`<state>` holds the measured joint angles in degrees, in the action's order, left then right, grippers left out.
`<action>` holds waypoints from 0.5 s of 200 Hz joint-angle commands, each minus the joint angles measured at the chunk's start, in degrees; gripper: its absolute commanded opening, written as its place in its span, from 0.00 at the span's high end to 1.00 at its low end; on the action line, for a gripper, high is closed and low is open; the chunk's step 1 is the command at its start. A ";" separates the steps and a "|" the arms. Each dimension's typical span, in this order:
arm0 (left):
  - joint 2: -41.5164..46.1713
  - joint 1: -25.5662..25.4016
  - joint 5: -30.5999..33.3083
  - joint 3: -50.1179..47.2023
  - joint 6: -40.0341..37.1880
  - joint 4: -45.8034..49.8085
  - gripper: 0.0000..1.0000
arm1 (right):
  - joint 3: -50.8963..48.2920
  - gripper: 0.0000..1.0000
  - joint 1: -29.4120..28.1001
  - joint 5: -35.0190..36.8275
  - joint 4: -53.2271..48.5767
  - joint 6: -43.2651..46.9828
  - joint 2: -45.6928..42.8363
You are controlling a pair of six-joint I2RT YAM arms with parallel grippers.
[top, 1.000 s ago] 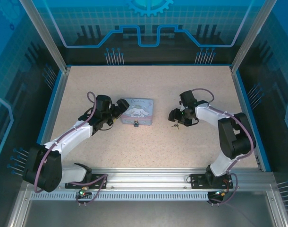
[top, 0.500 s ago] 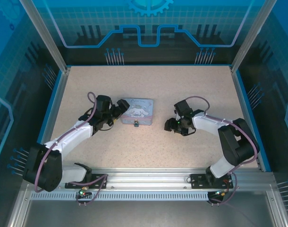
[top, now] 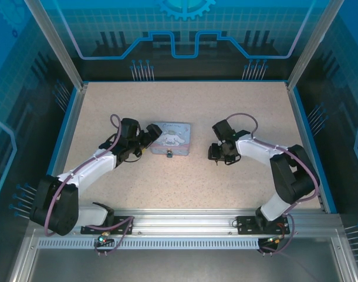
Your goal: Unlock the padlock with the key
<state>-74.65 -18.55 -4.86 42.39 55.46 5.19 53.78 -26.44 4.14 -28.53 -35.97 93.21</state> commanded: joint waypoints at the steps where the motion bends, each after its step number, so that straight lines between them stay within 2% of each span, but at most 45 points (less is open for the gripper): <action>1: 0.81 -0.18 -1.05 2.23 -1.12 2.33 0.01 | 1.58 0.53 -1.29 1.22 -2.24 1.69 2.45; 19: 0.99 -0.18 -1.03 2.30 -1.05 2.33 0.01 | 1.91 0.54 -2.09 1.46 -2.20 1.86 3.56; 37: 1.11 -0.17 -1.03 2.26 -0.79 2.36 0.01 | 1.80 0.61 -2.69 2.17 -2.17 1.91 4.50; 69: 1.35 -0.17 -1.20 2.06 -0.55 2.34 0.01 | 1.25 0.63 -3.27 2.99 -1.66 1.83 5.62; 100: 1.43 -0.15 -1.01 2.06 -0.60 2.61 0.01 | 1.24 0.72 -3.43 3.33 -1.40 2.17 6.49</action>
<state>-74.63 -18.55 -4.86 42.98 55.40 6.20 54.74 -28.95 7.35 -29.54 -34.06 97.47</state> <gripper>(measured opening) 0.989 0.298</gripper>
